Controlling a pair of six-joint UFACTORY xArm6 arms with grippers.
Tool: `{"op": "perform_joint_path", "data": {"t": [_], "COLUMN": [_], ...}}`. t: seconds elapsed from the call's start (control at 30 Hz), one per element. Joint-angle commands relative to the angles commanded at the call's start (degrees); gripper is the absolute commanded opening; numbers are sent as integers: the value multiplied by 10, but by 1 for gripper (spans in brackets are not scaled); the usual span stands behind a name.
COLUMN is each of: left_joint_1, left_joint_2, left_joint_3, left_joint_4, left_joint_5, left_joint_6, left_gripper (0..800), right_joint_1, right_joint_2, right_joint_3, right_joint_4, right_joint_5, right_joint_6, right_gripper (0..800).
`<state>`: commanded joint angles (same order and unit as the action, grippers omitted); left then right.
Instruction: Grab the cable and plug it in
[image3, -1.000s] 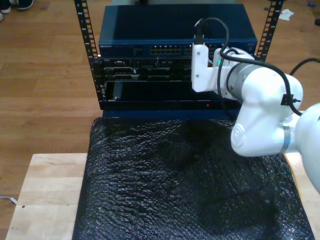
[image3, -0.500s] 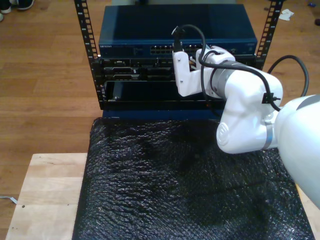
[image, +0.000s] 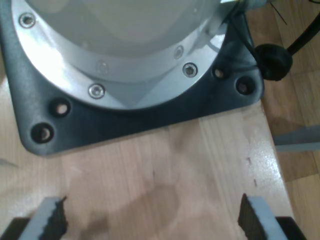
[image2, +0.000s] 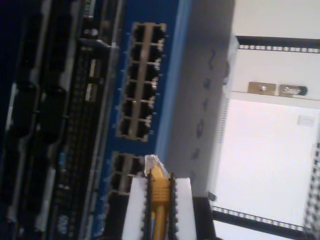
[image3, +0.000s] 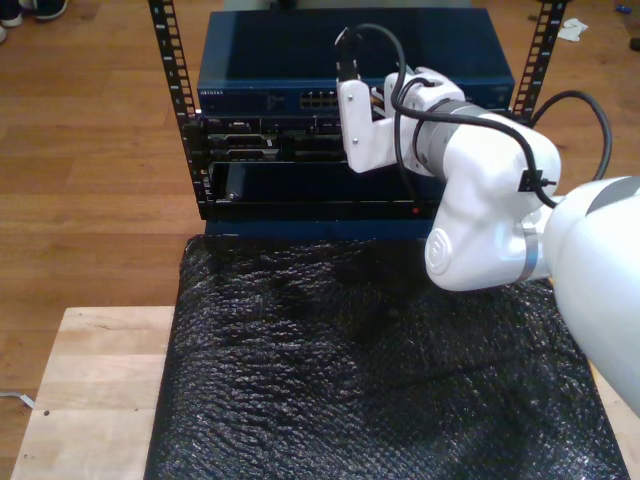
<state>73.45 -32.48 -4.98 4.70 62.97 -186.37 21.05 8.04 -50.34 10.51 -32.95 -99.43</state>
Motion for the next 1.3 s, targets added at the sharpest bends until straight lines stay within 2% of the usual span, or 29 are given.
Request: {"op": "perform_joint_path", "data": {"t": [0.1, 0.67, 1.1, 1.3], "left_joint_1": [0, 0, 0, 0], "left_joint_2": [0, 0, 0, 0], "left_joint_3": [0, 0, 0, 0], "left_joint_4": [-1, 0, 0, 0], "left_joint_5": [0, 0, 0, 0], "left_joint_6": [0, 0, 0, 0], "left_gripper": [799, 799, 799, 799], "right_joint_1": [-4, -14, -19, -18], "right_joint_2": [25, 37, 106, 150], "right_joint_3": [2, 3, -1, -25], "right_joint_4": [1, 4, 4, 13], "right_joint_5": [-60, -96, -206, -271], "right_joint_6": [0, 18, 18, 17], "right_gripper": [0, 0, 0, 0]}}
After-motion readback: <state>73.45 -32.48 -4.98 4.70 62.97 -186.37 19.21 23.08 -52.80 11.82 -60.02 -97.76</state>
